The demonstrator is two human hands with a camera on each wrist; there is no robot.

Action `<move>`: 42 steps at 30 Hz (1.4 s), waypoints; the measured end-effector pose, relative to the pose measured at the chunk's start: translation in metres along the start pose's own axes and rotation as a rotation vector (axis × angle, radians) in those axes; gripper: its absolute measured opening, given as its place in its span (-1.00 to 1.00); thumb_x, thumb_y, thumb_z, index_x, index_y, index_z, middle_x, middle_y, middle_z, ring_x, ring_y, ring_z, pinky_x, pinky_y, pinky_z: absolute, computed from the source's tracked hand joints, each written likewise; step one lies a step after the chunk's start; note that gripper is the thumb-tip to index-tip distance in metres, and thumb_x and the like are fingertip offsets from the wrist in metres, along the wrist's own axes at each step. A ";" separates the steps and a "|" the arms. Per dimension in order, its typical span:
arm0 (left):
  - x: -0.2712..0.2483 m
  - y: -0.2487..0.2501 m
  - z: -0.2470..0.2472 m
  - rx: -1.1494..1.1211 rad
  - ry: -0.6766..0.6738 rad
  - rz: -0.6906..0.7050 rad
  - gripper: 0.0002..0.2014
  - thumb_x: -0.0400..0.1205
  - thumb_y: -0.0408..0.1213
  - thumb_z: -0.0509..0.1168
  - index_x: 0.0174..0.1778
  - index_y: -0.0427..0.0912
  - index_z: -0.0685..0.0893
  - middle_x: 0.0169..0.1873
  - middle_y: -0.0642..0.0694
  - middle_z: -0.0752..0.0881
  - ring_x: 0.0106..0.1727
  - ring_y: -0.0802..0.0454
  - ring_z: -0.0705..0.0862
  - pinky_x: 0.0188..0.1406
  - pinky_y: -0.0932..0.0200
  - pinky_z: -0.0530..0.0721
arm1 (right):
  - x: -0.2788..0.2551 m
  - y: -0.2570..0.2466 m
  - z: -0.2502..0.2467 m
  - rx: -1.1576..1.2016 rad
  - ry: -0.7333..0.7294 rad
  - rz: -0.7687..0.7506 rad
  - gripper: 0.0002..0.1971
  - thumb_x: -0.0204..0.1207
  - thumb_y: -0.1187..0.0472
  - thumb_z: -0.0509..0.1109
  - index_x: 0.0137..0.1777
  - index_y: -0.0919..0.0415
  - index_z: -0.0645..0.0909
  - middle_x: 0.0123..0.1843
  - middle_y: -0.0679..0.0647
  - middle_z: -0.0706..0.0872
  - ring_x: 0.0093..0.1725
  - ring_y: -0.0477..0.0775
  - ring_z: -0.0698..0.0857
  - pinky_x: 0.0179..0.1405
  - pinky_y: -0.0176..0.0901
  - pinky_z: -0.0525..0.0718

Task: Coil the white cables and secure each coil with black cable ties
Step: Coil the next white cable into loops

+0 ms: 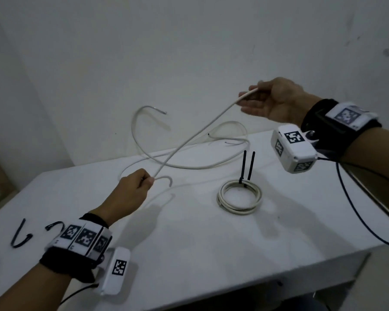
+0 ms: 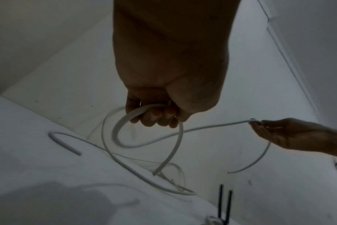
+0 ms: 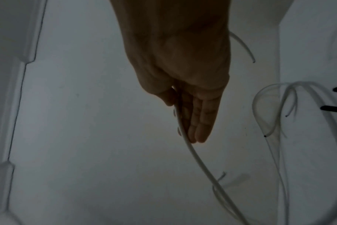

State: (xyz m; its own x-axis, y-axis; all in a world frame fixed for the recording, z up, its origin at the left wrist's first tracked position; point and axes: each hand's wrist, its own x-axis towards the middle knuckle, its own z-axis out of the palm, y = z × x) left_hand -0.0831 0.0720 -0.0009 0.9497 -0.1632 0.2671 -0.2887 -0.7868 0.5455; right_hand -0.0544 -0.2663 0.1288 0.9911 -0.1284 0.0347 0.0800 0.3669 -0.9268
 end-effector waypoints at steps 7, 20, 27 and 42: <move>-0.009 0.048 0.007 -0.523 0.039 -0.017 -0.73 0.74 -0.18 0.15 -0.20 -0.25 0.52 -0.55 -0.04 0.41 -0.55 0.04 0.36 -0.52 0.10 0.47 | -0.043 0.031 0.063 -0.110 -0.157 0.048 -0.72 0.72 0.14 0.11 -0.18 0.24 0.48 -0.26 0.25 0.68 -0.27 0.19 0.71 -0.38 -0.08 0.76; -0.029 0.045 0.001 -1.104 0.000 -0.583 -0.71 0.74 -0.33 0.06 -0.31 -0.25 0.47 -0.58 -0.16 0.55 -0.65 -0.01 0.48 -0.63 0.21 0.55 | -0.107 0.107 0.126 0.243 -0.256 0.074 -0.71 0.72 0.11 0.11 -0.11 0.27 0.54 -0.11 0.20 0.74 -0.07 0.18 0.74 -0.04 0.01 0.70; -0.026 0.034 -0.023 -1.653 -0.002 -0.637 -0.62 0.70 -0.46 -0.07 -0.32 -0.42 0.57 -0.45 -0.27 0.66 -0.36 -0.10 0.65 -0.50 0.16 0.74 | -0.172 0.154 0.118 0.125 -0.257 0.039 -0.75 0.70 0.15 0.13 -0.01 0.30 0.56 -0.05 0.21 0.82 -0.13 0.10 0.80 -0.09 -0.09 0.74; -0.039 0.039 -0.046 -1.762 0.018 -0.758 -0.76 0.35 -0.54 -0.06 -0.26 -0.32 0.51 -0.68 -0.08 0.34 -0.74 0.02 0.30 -0.69 0.35 0.46 | -0.150 0.166 0.051 0.063 0.021 0.011 -0.68 0.73 0.17 0.02 0.20 0.24 0.58 -0.60 0.02 0.56 -0.43 0.00 0.37 -0.30 -0.14 0.28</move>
State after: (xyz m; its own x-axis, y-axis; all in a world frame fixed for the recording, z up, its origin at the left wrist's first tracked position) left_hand -0.1373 0.0751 0.0468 0.9193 -0.1121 -0.3772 0.3348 0.7264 0.6002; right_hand -0.1842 -0.1395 -0.0112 0.9896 -0.1433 0.0158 0.0761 0.4259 -0.9015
